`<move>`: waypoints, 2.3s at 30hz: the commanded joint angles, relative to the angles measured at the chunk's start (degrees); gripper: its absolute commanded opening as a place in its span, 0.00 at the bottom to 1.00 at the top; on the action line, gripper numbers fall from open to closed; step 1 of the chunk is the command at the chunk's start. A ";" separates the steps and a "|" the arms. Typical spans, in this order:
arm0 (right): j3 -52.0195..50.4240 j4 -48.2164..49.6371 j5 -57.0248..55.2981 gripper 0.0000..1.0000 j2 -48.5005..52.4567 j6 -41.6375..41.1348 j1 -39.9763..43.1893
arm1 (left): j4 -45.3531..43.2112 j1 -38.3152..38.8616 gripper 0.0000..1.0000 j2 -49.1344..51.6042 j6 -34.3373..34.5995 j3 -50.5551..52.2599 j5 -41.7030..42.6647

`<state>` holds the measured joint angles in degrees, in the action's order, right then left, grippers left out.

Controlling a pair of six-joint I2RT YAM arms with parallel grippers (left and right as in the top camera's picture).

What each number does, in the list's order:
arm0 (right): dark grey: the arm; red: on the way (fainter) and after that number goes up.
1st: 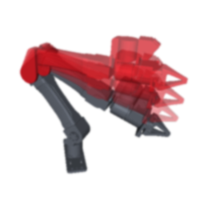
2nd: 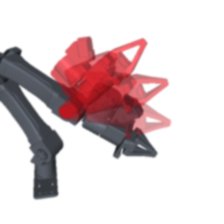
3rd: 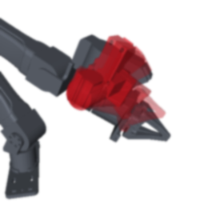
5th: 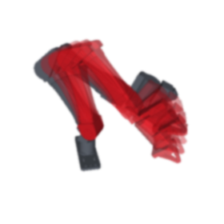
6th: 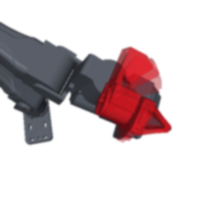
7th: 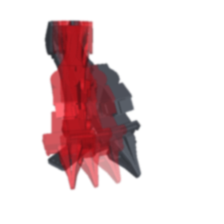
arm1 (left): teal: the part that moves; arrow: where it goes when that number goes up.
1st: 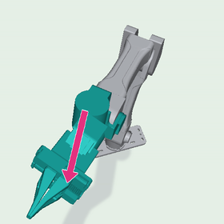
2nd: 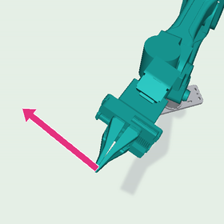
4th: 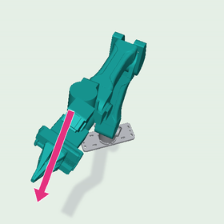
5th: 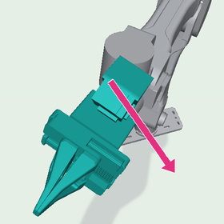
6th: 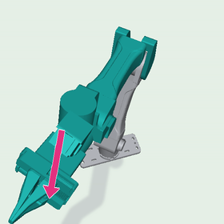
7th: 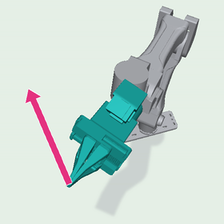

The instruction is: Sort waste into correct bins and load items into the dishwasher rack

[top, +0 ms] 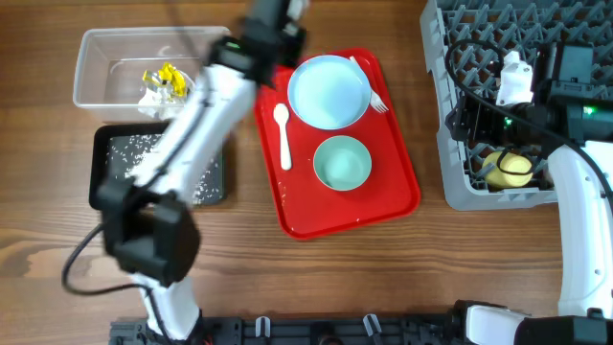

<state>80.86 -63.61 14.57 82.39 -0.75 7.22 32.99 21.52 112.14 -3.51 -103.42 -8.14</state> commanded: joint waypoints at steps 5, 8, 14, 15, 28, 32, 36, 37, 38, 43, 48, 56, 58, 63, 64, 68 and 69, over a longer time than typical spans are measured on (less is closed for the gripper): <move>-0.44 0.00 0.50 0.86 0.28 0.55 0.15 | 2.25 -15.78 0.04 4.22 1.22 0.22 -0.66; -0.44 -0.02 0.50 0.86 0.28 0.57 0.15 | 3.13 -18.93 0.04 6.32 1.25 0.24 0.66; -0.44 -0.11 0.52 0.86 0.28 0.57 0.15 | 4.94 -19.91 1.00 8.81 1.25 0.24 0.83; -0.44 -0.11 0.52 0.86 0.28 0.57 0.15 | 4.94 -19.87 1.00 8.79 1.25 0.22 0.83; -0.44 -0.13 1.86 0.86 0.28 0.57 0.15 | 15.17 -15.56 1.00 2.10 1.46 0.22 7.02; -0.44 -0.11 1.84 0.87 0.28 0.74 0.15 | 19.65 -12.24 1.00 0.33 2.97 0.22 7.08; -0.44 -0.11 1.81 0.86 0.28 0.74 0.15 | 22.05 -10.36 1.00 0.24 5.35 0.22 7.28; -0.44 -0.11 1.84 0.86 0.28 0.76 0.15 | 22.27 -10.25 1.00 0.24 6.16 0.22 7.34; -0.44 -0.11 1.84 0.86 0.28 0.74 0.15 | 22.40 -10.25 1.00 0.24 6.73 0.22 7.30; -0.44 -0.09 1.86 0.86 0.28 0.72 0.15 | 23.15 -10.27 1.00 0.24 7.02 0.22 7.30; -0.44 -0.02 2.45 0.86 0.28 0.59 0.13 | 23.47 -10.10 1.00 0.26 7.02 0.22 7.32; -0.44 0.02 2.47 0.86 0.28 0.61 0.13 | 24.11 -10.01 1.00 0.26 7.02 0.24 8.81; -0.44 0.26 2.47 0.86 0.28 0.61 0.15 | 24.11 -10.01 1.00 0.26 7.04 0.24 8.81; -0.44 0.35 2.45 0.86 0.28 0.57 0.15 | 24.30 -10.01 1.00 0.31 7.04 0.24 8.81; -0.44 0.26 2.45 0.85 0.28 0.59 0.15 | 24.33 -10.01 1.00 0.31 7.04 0.24 8.81; -0.44 0.79 2.45 0.85 0.28 0.46 0.15 | 24.30 -10.01 1.00 0.37 7.02 0.24 8.81; -0.44 1.33 2.45 0.85 0.28 -0.33 0.13 | 24.30 -10.01 1.00 0.37 7.02 0.24 8.79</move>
<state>80.86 -63.31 16.05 82.39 -0.75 7.22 57.06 11.38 113.36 2.55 -103.39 -0.05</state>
